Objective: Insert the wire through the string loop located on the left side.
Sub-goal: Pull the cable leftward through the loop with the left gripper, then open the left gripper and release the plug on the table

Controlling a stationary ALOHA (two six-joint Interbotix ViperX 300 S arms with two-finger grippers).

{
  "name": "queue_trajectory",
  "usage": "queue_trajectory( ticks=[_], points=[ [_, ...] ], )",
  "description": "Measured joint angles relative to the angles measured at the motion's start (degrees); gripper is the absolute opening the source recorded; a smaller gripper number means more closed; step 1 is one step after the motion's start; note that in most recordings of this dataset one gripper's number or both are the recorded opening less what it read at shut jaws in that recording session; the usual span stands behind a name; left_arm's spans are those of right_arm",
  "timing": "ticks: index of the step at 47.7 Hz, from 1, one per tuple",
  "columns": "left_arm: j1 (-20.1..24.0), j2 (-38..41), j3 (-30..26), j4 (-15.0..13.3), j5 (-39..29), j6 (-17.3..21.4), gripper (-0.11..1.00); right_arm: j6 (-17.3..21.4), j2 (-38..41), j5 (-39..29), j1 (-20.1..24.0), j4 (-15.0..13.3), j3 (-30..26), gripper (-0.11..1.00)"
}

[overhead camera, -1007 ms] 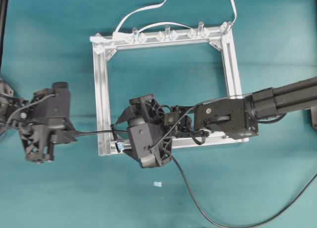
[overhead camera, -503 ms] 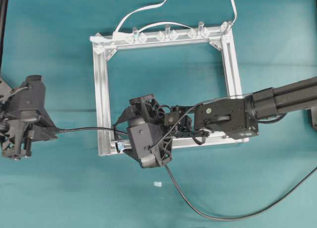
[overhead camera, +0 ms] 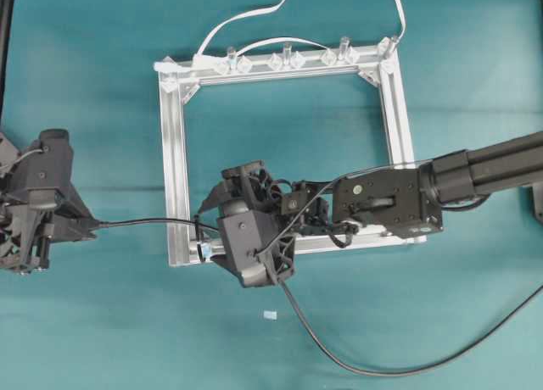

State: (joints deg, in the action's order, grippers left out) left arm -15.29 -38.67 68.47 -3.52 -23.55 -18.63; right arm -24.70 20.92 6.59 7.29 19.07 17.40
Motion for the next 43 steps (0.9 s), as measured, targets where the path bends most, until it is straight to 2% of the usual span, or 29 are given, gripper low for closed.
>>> queue_trajectory(
  ticks=[14, 23, 25, 29, 43],
  points=[
    [-0.1, 1.0, 0.0, 0.1, -0.6, 0.3, 0.21, 0.1, -0.1, 0.1, 0.0, -0.1, 0.0, 0.93],
    [-0.1, 1.2, 0.0, 0.3, -0.6, 0.4, 0.74, 0.0, -0.1, 0.0, 0.0, -0.1, 0.0, 0.93],
    [-0.3, 1.2, 0.0, 0.3, -0.6, 0.4, 0.81, 0.1, 0.0, 0.0, 0.0, 0.0, 0.0, 0.93],
    [-0.3, 1.2, 0.0, 0.4, -0.6, 0.4, 0.77, 0.0, 0.0, 0.0, 0.0, -0.1, 0.0, 0.93],
    [-0.3, 0.4, 0.0, 1.4, -0.7, 0.7, 0.8, 0.0, 0.0, 0.0, 0.0, 0.0, 0.0, 0.93]
  ],
)
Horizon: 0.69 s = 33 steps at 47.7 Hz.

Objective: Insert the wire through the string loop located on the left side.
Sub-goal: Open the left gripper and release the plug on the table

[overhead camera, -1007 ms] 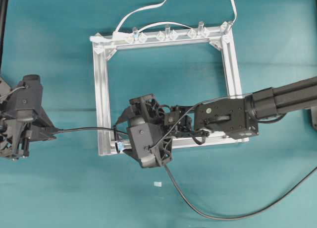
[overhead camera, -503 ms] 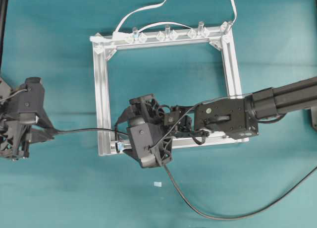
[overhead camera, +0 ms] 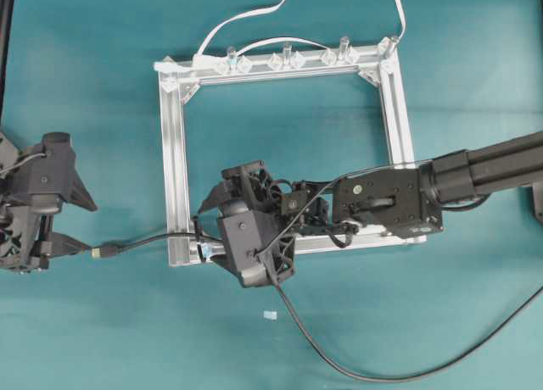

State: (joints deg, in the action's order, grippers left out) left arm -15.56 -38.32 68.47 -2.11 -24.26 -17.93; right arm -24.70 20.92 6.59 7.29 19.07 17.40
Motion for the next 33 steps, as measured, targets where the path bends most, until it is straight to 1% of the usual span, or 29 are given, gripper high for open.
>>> queue_trajectory(
  ticks=[4, 7, 11, 13, 24, 33],
  points=[
    [0.0, -1.0, -0.1, 1.1, -0.1, 0.8, 0.8, 0.1, -0.1, 0.0, 0.0, -0.1, 0.0, 0.93],
    [0.0, -1.7, -0.4, 2.5, -0.5, 1.4, 0.8, 0.0, -0.2, 0.0, 0.0, 0.0, 0.0, 0.93],
    [0.0, -2.9, -1.3, 5.0, -1.7, 2.7, 0.8, 0.0, -0.9, 0.1, -0.2, -0.1, 0.0, 0.93],
    [0.3, -3.3, -1.6, 5.6, -2.3, 3.2, 0.8, 0.0, -1.4, 0.0, -0.4, -0.1, 0.0, 0.93],
    [3.3, -7.0, -2.1, 6.2, -3.2, 4.6, 0.8, 0.0, -4.8, 0.2, -2.3, -0.1, 0.0, 0.93],
    [6.8, -13.0, -1.8, 6.5, -3.2, 4.7, 0.8, 0.0, -7.4, 1.3, -2.6, -0.1, 0.1, 0.93]
  ],
)
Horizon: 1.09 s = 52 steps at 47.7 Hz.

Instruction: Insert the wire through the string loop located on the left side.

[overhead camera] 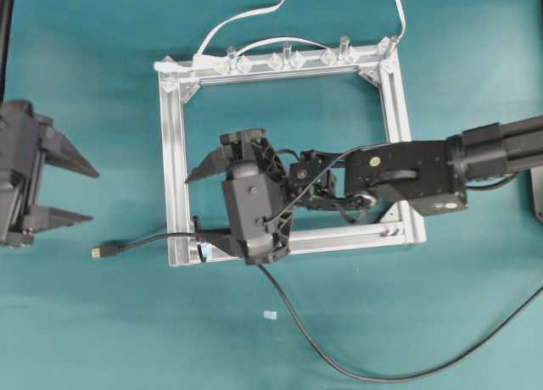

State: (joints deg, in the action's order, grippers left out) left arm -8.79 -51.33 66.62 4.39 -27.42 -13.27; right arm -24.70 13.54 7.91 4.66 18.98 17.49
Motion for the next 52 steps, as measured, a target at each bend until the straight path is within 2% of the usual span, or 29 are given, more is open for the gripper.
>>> queue_trajectory(
  ticks=[19, 31, 42, 52],
  points=[
    [3.7, -10.9, 2.8, 0.0, 0.0, 0.1, 0.8, -0.2, -3.8, 4.0, -0.4, 0.0, 4.1, 0.93],
    [4.0, -11.8, 4.0, 0.1, 0.0, 0.1, 0.8, 0.7, -6.9, 9.6, -0.4, 0.3, 8.0, 0.93],
    [4.8, -11.8, 4.3, 0.1, 0.0, 0.2, 0.8, 5.0, -7.0, 10.5, -0.4, 0.4, 9.6, 0.93],
    [6.5, -11.8, 4.4, 0.0, 0.0, 0.2, 0.8, 5.4, -7.0, 10.6, -0.5, 0.4, 11.4, 0.93]
  ],
)
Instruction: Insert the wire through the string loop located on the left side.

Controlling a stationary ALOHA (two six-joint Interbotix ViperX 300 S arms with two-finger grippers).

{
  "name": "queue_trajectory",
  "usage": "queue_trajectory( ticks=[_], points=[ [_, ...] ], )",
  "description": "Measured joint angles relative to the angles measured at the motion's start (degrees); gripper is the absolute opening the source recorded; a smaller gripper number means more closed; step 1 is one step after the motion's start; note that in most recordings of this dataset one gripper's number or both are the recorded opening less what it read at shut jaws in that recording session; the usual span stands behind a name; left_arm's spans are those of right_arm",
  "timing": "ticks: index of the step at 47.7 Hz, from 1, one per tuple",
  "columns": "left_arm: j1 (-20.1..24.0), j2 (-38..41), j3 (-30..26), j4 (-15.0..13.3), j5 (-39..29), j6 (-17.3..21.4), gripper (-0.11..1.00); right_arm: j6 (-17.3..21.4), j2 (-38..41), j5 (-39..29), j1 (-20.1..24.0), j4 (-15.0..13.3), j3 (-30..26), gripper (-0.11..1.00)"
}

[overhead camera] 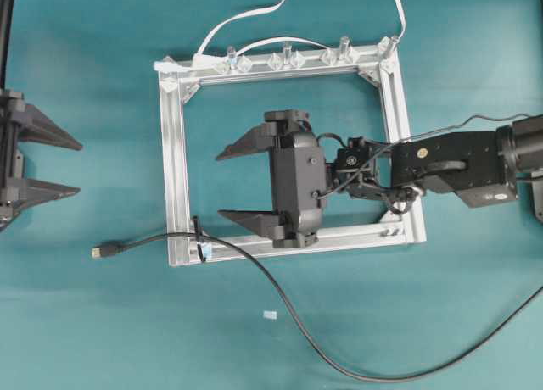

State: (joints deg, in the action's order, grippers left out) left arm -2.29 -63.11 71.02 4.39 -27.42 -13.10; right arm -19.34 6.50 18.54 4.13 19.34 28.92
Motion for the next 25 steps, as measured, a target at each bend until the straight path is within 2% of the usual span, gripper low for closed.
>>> queue_trajectory(
  ticks=[25],
  points=[
    [1.8, 0.0, 0.0, 0.1, 0.0, 0.0, 0.8, 0.0, 0.0, 0.8, -1.8, -0.4, 0.4, 0.93]
  ],
)
